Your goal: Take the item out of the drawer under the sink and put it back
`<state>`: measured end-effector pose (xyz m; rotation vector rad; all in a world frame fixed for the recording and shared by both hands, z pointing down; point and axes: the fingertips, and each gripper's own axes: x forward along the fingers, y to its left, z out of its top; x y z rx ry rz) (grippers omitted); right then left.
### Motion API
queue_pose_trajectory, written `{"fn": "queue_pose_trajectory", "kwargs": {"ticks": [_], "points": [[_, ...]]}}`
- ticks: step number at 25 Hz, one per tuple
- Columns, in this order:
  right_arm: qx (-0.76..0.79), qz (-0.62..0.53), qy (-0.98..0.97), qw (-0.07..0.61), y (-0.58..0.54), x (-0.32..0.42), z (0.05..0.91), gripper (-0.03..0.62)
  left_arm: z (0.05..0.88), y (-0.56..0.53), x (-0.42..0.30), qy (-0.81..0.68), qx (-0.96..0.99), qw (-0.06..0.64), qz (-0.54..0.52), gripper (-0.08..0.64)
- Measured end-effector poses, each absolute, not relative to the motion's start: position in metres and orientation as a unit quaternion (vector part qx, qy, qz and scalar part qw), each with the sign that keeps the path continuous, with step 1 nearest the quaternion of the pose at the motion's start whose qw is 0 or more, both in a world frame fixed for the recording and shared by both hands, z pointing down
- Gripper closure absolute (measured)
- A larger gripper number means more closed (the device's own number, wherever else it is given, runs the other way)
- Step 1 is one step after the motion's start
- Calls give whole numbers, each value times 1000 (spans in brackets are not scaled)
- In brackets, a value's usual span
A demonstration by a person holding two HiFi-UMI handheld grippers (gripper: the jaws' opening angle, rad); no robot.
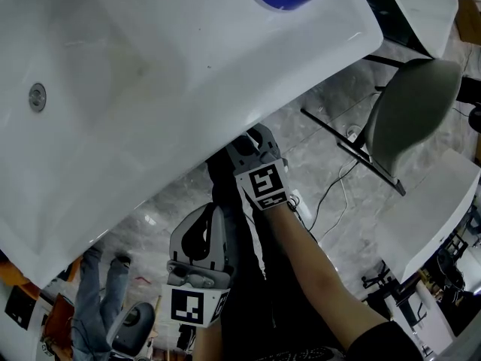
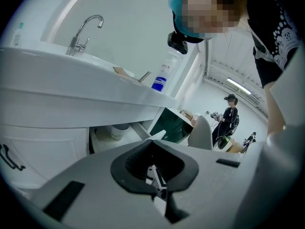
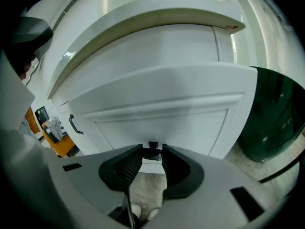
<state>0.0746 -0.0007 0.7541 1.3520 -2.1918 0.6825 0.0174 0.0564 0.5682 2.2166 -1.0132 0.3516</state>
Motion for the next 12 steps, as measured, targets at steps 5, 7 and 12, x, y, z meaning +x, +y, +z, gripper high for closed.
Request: {"fn": "queue_pose_trajectory", "kwargs": {"ticks": [5,7,12], "points": [[491,257,-797,241,21,81,754,462,567,58,17,-389,849,331,136,555],[491,259,-796,243,28,83,753,462,566,59,17,-388,849,331,137,555],[498,259,-791,243,31,83,753,462,567,61,17,-388,850,330,137,555]]}}
